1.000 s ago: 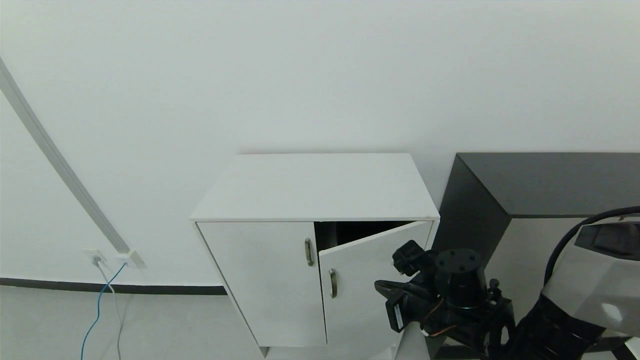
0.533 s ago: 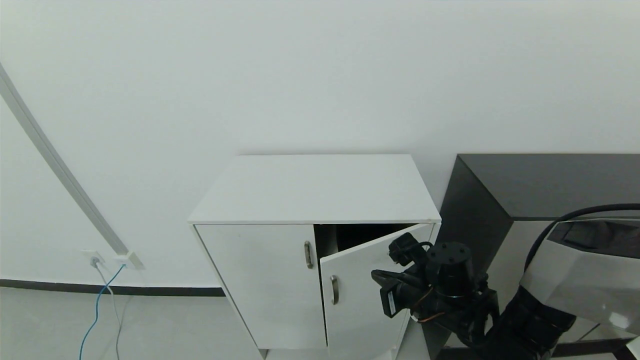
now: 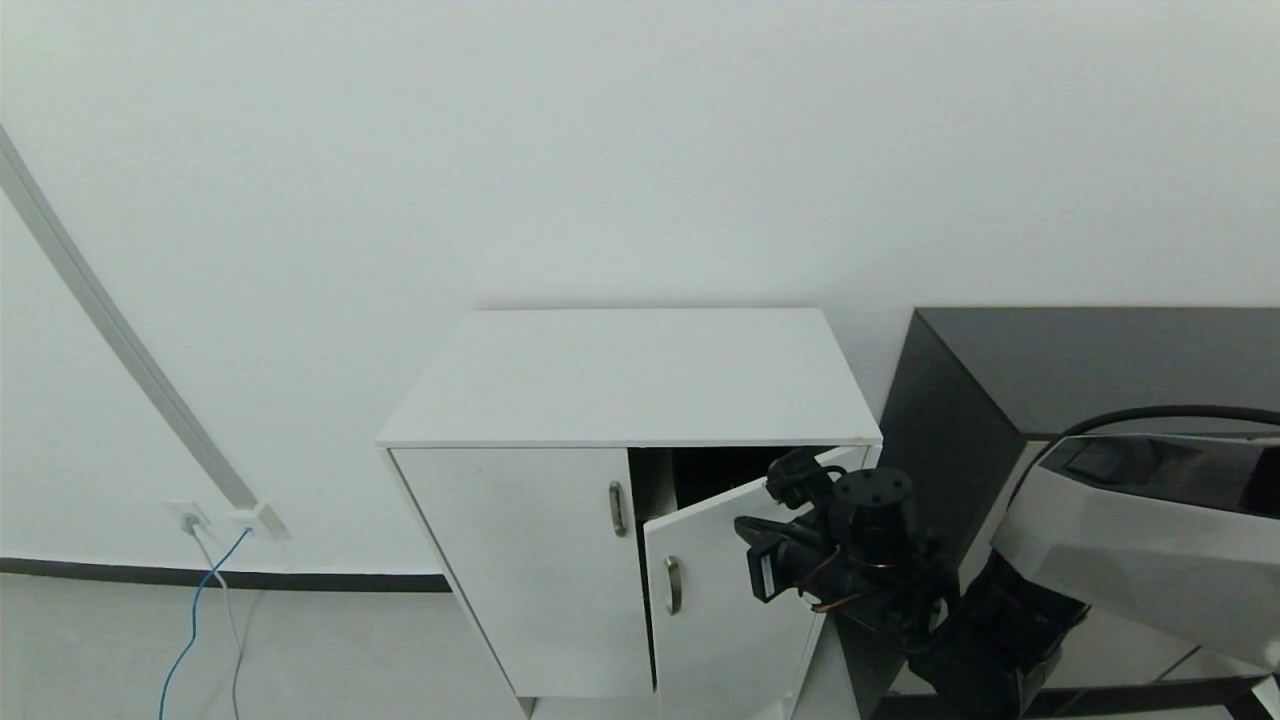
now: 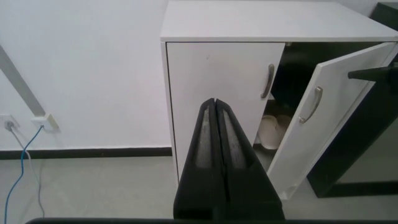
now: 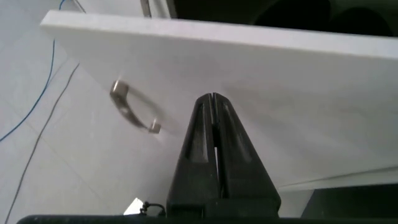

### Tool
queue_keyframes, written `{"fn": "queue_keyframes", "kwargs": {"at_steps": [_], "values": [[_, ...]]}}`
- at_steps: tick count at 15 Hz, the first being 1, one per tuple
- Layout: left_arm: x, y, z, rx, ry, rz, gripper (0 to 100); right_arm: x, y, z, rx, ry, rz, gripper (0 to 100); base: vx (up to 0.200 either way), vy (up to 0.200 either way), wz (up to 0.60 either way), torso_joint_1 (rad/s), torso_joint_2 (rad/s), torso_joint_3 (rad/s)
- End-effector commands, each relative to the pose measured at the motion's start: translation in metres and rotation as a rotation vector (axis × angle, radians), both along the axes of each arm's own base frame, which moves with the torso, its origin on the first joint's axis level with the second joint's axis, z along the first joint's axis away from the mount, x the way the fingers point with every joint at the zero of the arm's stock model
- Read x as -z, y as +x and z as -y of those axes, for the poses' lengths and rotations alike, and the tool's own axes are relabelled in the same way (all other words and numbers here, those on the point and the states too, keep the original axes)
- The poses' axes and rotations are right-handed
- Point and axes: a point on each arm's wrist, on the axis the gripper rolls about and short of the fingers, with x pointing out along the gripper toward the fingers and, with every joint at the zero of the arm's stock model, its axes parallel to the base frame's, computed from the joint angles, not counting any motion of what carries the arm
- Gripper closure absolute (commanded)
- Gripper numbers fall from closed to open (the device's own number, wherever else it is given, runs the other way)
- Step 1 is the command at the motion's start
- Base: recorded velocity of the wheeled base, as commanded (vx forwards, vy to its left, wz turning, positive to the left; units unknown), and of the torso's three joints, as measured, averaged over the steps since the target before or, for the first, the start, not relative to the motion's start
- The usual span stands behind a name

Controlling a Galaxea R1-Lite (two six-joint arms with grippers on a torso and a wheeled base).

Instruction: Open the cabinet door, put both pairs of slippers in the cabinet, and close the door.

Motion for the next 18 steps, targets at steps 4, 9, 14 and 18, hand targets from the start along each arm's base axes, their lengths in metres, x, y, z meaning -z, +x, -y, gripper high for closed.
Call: {"fn": "queue_keyframes", "kwargs": {"at_steps": [4, 9, 14, 18], "values": [[0.0, 0.0, 0.0, 0.0, -0.001, 0.0, 100, 0.009, 0.017, -0.001, 0.023, 0.005, 0.007, 100, 0.0, 0.0, 0.0, 0.0, 0.0, 0.0], [0.0, 0.0, 0.0, 0.0, -0.001, 0.0, 100, 0.011, 0.027, -0.002, 0.038, 0.011, 0.022, 100, 0.0, 0.0, 0.0, 0.0, 0.0, 0.0], [0.0, 0.0, 0.0, 0.0, -0.002, 0.0, 100, 0.011, 0.033, -0.001, 0.048, 0.017, 0.031, 100, 0.0, 0.0, 0.0, 0.0, 0.0, 0.0], [0.0, 0.0, 0.0, 0.0, -0.002, 0.0, 100, 0.011, 0.036, 0.0, 0.055, 0.021, 0.036, 100, 0.0, 0.0, 0.0, 0.0, 0.0, 0.0]]}}
